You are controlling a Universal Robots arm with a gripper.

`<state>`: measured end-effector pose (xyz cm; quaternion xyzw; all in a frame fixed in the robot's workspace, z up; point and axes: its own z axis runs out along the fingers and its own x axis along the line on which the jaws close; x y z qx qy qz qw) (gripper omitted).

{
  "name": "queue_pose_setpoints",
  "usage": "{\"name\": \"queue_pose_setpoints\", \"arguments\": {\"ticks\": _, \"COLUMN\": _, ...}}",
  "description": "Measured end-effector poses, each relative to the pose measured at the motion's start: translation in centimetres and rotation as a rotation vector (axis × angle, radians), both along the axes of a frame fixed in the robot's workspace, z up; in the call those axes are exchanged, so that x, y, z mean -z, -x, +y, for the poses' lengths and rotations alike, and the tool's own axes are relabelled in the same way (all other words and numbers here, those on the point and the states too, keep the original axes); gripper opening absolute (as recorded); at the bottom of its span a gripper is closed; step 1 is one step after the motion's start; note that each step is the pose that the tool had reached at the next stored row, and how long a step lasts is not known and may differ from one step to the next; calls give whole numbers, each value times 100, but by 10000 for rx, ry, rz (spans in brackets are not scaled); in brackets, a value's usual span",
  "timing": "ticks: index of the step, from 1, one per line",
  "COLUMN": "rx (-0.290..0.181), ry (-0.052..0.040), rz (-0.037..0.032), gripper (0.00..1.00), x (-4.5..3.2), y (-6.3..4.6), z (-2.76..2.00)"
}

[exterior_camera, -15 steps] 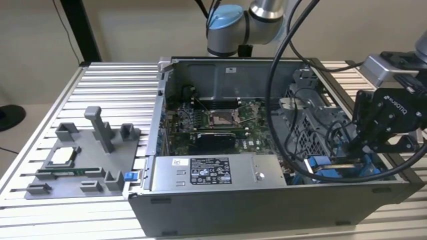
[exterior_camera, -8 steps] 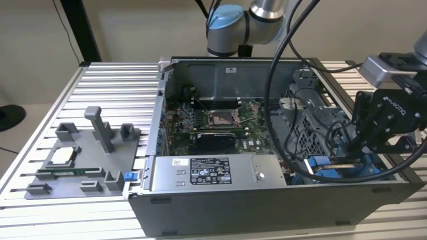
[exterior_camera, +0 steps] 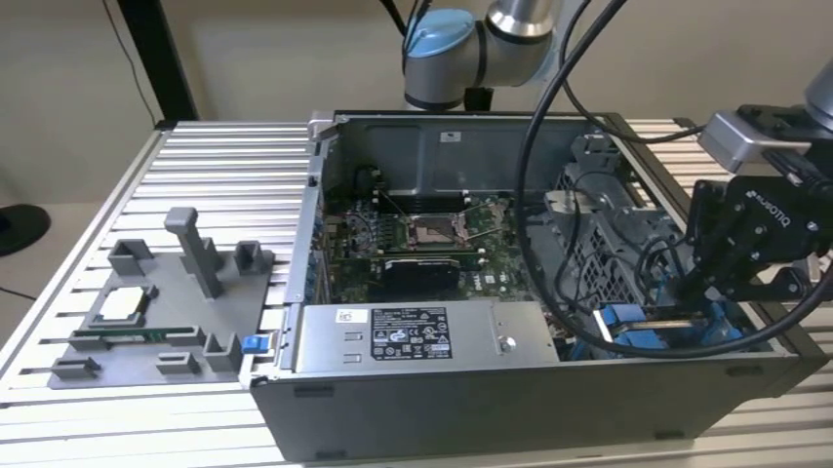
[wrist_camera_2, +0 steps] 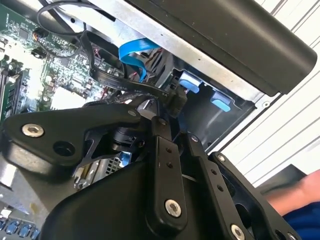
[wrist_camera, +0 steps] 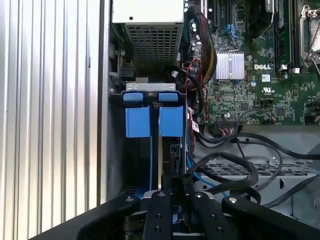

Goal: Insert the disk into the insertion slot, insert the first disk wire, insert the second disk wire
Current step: 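Insert the first disk wire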

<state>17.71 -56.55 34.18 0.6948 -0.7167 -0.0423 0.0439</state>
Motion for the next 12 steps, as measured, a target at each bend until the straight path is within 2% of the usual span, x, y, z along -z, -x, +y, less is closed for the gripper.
{"name": "queue_pose_setpoints", "arguments": {"ticks": 12, "rx": 2, "ry": -1, "rz": -1, "gripper": 0, "x": 8, "y": 0, "z": 27}}
